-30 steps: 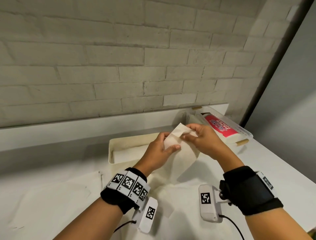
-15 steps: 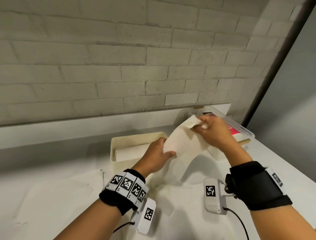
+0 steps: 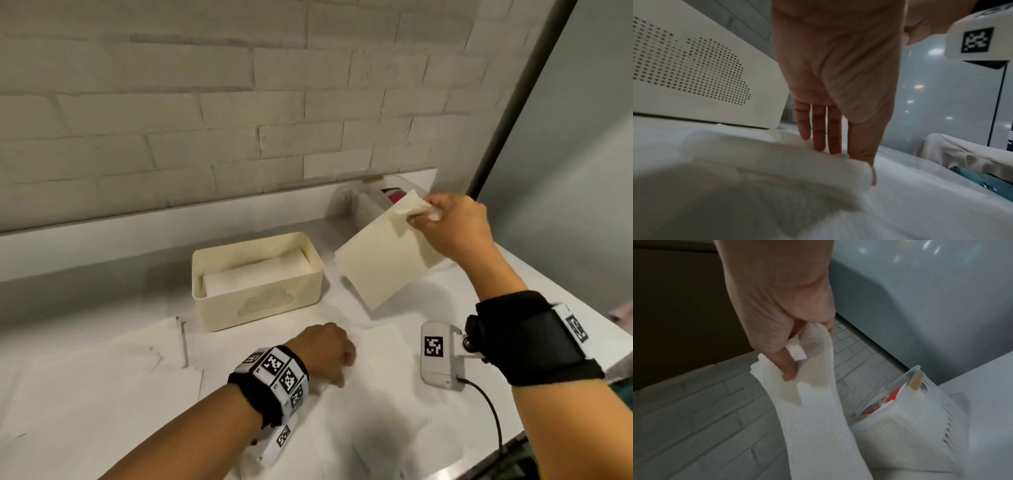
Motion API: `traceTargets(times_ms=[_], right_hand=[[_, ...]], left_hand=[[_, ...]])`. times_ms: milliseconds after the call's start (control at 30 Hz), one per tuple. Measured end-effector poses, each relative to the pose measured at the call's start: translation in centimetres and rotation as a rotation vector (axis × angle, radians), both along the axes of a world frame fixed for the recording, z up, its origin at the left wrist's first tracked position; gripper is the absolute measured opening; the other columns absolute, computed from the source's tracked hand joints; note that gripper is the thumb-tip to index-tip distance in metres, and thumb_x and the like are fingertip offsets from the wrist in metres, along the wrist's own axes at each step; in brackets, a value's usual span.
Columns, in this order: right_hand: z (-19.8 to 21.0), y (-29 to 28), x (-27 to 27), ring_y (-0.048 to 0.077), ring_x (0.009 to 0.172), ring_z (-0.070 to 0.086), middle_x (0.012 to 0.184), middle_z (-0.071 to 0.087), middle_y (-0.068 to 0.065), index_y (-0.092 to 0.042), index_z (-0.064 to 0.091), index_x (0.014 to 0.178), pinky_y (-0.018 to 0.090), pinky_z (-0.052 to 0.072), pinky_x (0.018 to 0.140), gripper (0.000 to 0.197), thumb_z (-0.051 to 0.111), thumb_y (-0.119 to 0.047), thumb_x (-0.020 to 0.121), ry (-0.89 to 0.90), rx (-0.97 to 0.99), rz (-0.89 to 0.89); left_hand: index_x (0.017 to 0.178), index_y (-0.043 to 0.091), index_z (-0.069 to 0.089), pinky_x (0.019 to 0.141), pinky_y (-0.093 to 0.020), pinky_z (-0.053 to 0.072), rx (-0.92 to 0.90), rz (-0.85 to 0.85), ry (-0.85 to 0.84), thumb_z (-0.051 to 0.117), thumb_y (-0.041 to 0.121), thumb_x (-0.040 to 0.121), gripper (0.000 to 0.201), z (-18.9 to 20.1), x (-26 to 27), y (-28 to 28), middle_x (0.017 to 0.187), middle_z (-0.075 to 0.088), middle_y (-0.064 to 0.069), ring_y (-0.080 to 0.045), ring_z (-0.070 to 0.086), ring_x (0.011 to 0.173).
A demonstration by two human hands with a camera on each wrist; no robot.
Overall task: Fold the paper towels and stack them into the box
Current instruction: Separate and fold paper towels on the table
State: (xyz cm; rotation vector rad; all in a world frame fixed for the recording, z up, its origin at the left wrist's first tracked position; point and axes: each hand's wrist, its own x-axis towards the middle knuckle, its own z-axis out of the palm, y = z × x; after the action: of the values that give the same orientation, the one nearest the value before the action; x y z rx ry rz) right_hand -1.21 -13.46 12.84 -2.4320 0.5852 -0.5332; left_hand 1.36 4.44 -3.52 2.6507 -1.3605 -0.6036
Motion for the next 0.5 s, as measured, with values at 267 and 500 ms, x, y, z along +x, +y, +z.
traceTargets(times_ms=[267,500], right_hand=[[-0.7,0.8,-0.5,0.026,0.107,0.052,0.113,0.063,0.01,-0.013,0.064,0.115,0.026,0.036,0.081,0.029,0.061,-0.023,0.088,0.055,-0.053,0.087],[-1.2,1.6,0.0,0.016,0.088,0.045,0.111,0.063,0.011,-0.011,0.063,0.114,0.026,0.035,0.072,0.03,0.06,-0.027,0.089,0.12,-0.064,0.184]], left_hand=[[0.079,0.023,0.065,0.066,-0.022,0.033,-0.074,0.056,-0.002,0.059,0.023,0.081,0.007,-0.5,0.2,0.4,0.087,0.061,0.005,-0.018,0.058,0.087],[0.097,0.016,0.067,0.073,-0.017,0.037,-0.323,0.215,0.065,0.057,0.026,0.087,0.017,1.6,1.1,1.4,0.101,0.067,0.002,-0.013,0.059,0.094]])
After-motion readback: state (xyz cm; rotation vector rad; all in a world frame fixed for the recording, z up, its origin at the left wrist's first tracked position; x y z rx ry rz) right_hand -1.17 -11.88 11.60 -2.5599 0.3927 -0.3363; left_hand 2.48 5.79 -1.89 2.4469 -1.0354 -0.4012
